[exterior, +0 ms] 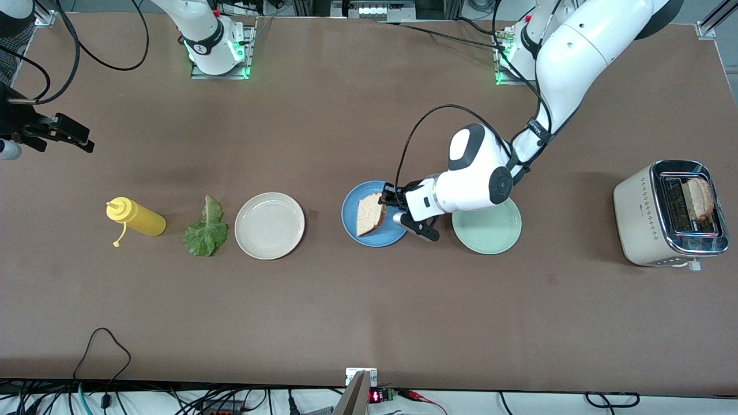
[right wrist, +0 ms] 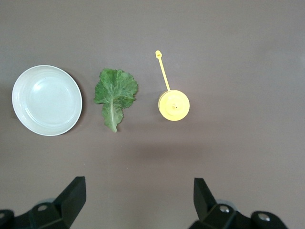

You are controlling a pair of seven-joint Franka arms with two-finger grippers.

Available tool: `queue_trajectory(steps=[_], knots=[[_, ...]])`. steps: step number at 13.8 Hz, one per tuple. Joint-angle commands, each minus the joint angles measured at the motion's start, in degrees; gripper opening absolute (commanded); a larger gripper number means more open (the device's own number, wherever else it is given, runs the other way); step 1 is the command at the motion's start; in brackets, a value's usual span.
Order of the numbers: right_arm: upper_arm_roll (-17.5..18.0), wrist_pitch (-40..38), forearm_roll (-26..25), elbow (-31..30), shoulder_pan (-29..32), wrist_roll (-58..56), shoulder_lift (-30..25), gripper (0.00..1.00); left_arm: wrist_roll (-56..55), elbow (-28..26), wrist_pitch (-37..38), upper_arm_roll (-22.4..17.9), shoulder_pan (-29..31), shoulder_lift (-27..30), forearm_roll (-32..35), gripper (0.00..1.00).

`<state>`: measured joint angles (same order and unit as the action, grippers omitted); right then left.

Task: Make sandwich in blue plate with both arms
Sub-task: 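Lower the bread onto the blue plate and open the left gripper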

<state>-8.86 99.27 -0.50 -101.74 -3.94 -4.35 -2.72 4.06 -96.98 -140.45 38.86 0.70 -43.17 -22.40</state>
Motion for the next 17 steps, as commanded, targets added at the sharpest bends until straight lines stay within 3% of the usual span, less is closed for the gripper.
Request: queue_trajectory(steps=[1, 3, 4, 5, 6, 10, 13, 17], knots=[[0.24, -0.39, -0.73, -0.12, 0.25, 0.39, -0.35, 1.00, 2.53, -1.63, -0.79, 1.05, 0.80, 0.20, -1.77, 0.06], [0.24, -0.39, -0.73, -0.12, 0.33, 0.39, -0.35, 1.00, 2.44, -2.15, -0.79, 1.05, 0.62, 0.02, -1.77, 0.04], [0.24, -0.39, -0.73, -0.12, 0.34, 0.39, -0.27, 1.00, 2.35, -2.59, -0.70, 0.96, 0.97, 0.02, -1.77, 0.11], [0.24, -0.39, -0.73, -0.12, 0.34, 0.39, -0.26, 1.00, 2.35, -2.86, 0.17, 0.96, 1.23, 0.02, -1.77, 0.63], [0.24, -0.39, -0.73, -0.12, 0.34, 0.39, -0.26, 1.00, 2.44, -3.21, 1.40, 0.70, 1.67, 0.28, -1.68, 1.00], [0.24, -0.39, -0.73, -0.12, 0.34, 0.48, 0.09, 1.00, 1.83, -3.30, 11.66, -0.35, 3.61, 5.45, 1.55, 1.00], [0.24, -0.39, -0.64, -0.12, 0.34, 0.48, 0.09, 1.00, 1.30, -2.25, 23.00, -1.85, 3.96, 11.60, 14.28, 1.00], [0.24, -0.39, -0.30, -0.03, 0.16, 0.57, 0.35, 1.00, 0.86, -0.32, 31.10, -1.94, 5.81, 17.32, 30.70, 1.00]])
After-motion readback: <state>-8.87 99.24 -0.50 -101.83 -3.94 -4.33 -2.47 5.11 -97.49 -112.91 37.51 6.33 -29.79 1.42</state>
